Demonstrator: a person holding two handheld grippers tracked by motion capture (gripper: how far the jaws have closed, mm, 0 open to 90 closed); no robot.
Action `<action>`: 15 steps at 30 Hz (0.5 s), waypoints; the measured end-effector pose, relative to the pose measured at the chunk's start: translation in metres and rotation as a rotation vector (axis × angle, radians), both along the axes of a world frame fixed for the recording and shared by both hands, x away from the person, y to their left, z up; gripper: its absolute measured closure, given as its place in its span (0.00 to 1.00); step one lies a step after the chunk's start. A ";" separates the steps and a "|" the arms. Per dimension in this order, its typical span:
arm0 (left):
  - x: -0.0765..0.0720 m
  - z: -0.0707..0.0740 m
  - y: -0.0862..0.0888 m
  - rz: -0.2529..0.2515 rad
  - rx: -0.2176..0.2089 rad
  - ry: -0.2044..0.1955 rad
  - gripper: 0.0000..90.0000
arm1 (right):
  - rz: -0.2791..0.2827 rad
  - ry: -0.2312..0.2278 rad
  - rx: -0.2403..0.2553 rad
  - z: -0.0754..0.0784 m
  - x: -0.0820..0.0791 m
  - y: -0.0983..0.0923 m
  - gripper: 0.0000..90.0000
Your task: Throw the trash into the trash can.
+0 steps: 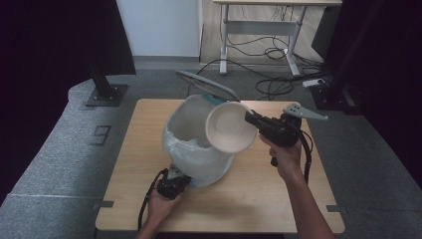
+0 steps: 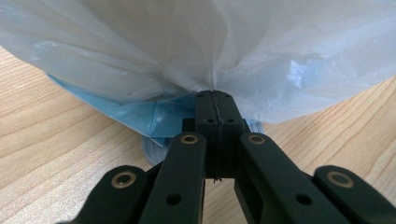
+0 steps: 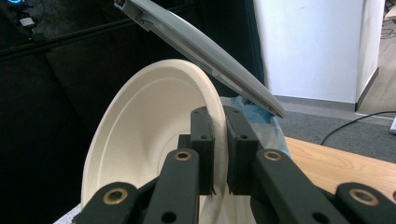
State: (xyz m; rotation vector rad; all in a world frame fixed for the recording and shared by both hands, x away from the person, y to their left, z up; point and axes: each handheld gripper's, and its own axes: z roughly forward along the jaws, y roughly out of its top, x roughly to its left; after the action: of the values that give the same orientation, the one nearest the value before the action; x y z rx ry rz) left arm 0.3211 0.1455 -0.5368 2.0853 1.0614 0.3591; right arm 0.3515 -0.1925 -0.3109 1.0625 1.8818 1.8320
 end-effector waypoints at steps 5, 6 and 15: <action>0.000 0.000 0.000 -0.001 0.000 -0.001 1.00 | 0.006 0.000 -0.004 0.002 0.003 0.006 0.92; 0.000 0.000 0.000 0.000 0.000 0.000 1.00 | 0.006 -0.001 -0.005 0.003 0.004 0.007 0.92; 0.000 0.000 0.000 -0.001 -0.001 0.000 1.00 | 0.012 0.003 -0.007 0.003 0.009 0.017 0.92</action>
State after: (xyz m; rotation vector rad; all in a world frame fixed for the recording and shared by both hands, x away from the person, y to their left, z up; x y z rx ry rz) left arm 0.3212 0.1456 -0.5369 2.0853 1.0601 0.3582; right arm 0.3607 -0.1756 -0.3076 1.0546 1.8993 1.8301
